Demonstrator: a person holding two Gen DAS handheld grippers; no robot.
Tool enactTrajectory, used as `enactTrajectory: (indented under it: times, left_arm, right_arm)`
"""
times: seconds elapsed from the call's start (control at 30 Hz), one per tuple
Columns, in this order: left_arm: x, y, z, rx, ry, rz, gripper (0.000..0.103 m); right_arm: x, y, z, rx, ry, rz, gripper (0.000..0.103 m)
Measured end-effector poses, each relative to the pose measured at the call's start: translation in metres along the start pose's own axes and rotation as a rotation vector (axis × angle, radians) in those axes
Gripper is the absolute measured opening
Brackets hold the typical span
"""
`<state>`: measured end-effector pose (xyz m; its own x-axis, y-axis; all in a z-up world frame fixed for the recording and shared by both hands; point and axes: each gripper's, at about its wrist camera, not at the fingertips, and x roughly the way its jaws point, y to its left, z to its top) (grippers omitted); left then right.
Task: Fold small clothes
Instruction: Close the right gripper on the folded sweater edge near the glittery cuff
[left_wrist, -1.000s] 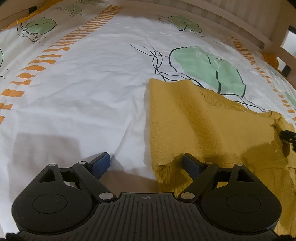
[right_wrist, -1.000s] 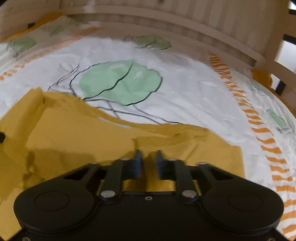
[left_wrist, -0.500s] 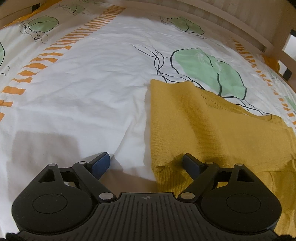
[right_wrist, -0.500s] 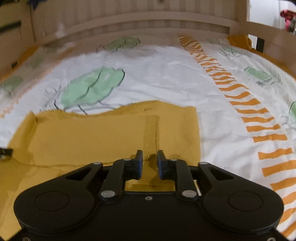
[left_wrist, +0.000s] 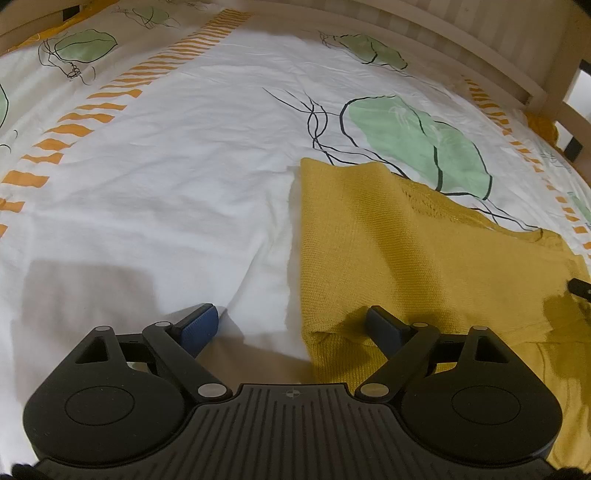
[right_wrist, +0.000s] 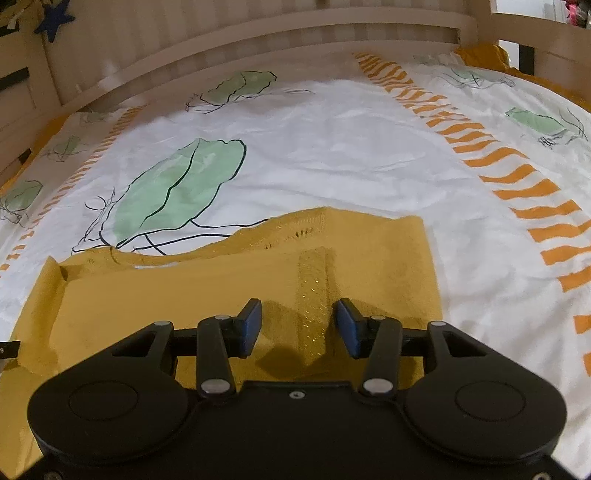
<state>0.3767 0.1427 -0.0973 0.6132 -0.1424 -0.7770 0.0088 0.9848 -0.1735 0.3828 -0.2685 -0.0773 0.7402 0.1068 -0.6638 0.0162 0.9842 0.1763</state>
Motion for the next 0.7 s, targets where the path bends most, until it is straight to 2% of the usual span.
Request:
enactTrajectory:
  times: [0.03, 0.1, 0.17, 0.27, 0.37, 0.43, 0.47, 0.53, 0.6, 0.7]
  left_arm:
    - [0.000, 0.000, 0.000, 0.000, -0.001, 0.000, 0.088]
    - [0.000, 0.000, 0.000, -0.001, -0.001, -0.001, 0.088]
    - [0.000, 0.000, 0.000, -0.001, -0.002, -0.002, 0.088]
    - [0.001, 0.000, 0.000, -0.001, -0.004, 0.000, 0.088]
    - [0.001, -0.001, 0.000, 0.000, -0.005, 0.003, 0.089]
    - [0.001, -0.001, 0.000, 0.002, -0.006, 0.003, 0.089]
    - [0.001, -0.001, 0.000, 0.000, -0.006, 0.002, 0.089]
    - [0.000, -0.001, 0.000, 0.000, -0.008, 0.002, 0.089]
    - [0.000, -0.002, 0.000, 0.003, -0.011, 0.002, 0.089]
    - [0.002, -0.002, -0.001, 0.011, -0.016, 0.003, 0.091]
  right_arm:
    - [-0.001, 0.003, 0.001, -0.013, 0.000, 0.007, 0.013]
    - [-0.008, 0.011, 0.004, -0.041, -0.008, 0.030, 0.013]
    - [-0.027, 0.021, 0.009, -0.081, -0.059, 0.055, 0.013]
    - [-0.056, 0.023, 0.015, -0.131, -0.150, 0.023, 0.012]
    - [-0.054, 0.009, 0.017, -0.104, -0.125, -0.081, 0.012]
    - [-0.045, -0.003, 0.015, -0.058, -0.073, -0.077, 0.013]
    - [-0.038, -0.008, 0.013, -0.036, -0.043, -0.066, 0.014]
    - [-0.029, -0.011, 0.007, -0.024, -0.008, -0.070, 0.023]
    - [-0.024, -0.013, 0.002, -0.026, 0.002, -0.092, 0.025]
    - [-0.020, -0.018, -0.004, -0.021, 0.021, -0.125, 0.052]
